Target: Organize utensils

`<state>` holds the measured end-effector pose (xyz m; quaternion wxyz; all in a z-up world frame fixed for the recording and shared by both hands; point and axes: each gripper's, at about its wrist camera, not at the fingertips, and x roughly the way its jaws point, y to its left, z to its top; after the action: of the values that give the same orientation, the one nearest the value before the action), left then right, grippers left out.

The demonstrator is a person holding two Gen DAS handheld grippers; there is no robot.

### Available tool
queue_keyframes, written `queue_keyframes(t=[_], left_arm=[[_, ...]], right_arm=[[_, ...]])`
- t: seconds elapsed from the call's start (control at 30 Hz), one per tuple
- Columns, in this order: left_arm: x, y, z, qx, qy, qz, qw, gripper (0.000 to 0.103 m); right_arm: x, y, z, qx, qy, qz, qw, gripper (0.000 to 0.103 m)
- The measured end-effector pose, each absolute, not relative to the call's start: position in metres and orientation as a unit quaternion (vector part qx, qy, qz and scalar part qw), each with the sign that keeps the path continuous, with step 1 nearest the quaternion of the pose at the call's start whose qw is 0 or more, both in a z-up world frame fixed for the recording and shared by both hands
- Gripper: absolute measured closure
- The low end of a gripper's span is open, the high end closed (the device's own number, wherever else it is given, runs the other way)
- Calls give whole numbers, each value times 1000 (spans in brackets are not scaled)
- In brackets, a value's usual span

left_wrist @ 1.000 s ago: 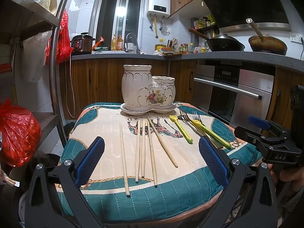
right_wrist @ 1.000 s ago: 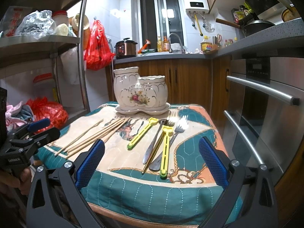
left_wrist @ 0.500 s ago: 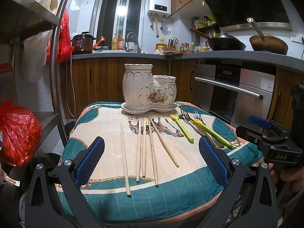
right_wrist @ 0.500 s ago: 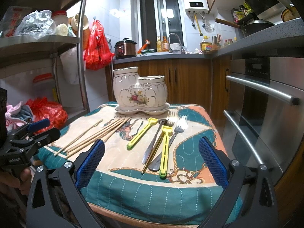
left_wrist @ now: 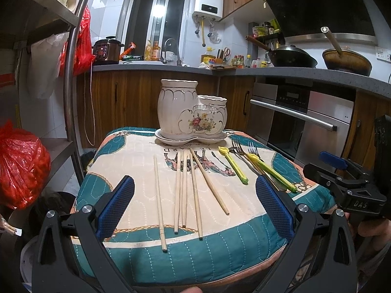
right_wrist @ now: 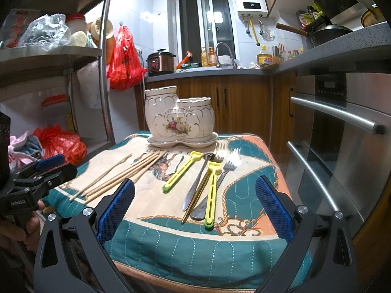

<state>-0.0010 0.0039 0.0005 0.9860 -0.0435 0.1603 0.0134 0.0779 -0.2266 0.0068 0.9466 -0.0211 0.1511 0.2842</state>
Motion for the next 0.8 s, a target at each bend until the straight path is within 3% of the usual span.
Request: queue_keyframes(t=[0.43,0.8], left_arm=[[-1,7,2,-52,159,18,986,5],[20,25,-3,-76,203,37,976,5]], right_arm=[[79,-227,7,-19,153,284,946,5],[99,-229,12,-11,194,278,941,5]])
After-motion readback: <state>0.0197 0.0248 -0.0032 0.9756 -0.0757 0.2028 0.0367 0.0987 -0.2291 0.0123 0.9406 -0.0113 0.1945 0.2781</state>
